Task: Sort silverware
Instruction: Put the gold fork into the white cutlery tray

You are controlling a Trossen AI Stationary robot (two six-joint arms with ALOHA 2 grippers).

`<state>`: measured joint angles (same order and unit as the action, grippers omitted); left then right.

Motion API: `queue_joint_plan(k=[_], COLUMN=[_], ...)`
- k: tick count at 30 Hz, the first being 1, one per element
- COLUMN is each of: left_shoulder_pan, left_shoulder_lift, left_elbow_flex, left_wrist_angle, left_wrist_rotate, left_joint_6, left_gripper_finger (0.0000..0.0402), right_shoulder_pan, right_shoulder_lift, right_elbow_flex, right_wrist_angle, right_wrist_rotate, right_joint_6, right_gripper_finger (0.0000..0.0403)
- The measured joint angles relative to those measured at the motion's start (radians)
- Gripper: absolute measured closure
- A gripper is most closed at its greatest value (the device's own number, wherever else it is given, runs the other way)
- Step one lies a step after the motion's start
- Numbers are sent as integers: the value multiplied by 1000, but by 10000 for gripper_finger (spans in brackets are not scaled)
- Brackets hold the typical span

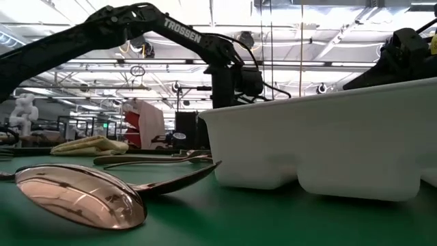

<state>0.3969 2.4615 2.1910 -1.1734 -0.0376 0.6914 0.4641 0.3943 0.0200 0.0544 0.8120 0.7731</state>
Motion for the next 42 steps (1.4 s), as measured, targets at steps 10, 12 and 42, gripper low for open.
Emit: queue_joint_plan(k=[10, 12, 42], left_shoulder_pan=[-12, -16, 114], left_shoulder_lift=[0, 0, -139], left_elbow_flex=[0, 0, -170], left_wrist_angle=[-17, -43, 18], left_wrist_rotate=[-20, -45, 139], left_joint_6=[60, 57, 182], left_gripper_finger=[398, 398, 245], right_shoulder_pan=[0, 0, 0], right_shoulder_lift=[0, 0, 0], right_elbow_flex=[0, 0, 0], right_wrist_angle=[0, 0, -2], right_wrist_rotate=[1, 1, 33], right_joint_6=[0, 0, -27], right_gripper_finger=[174, 174, 174])
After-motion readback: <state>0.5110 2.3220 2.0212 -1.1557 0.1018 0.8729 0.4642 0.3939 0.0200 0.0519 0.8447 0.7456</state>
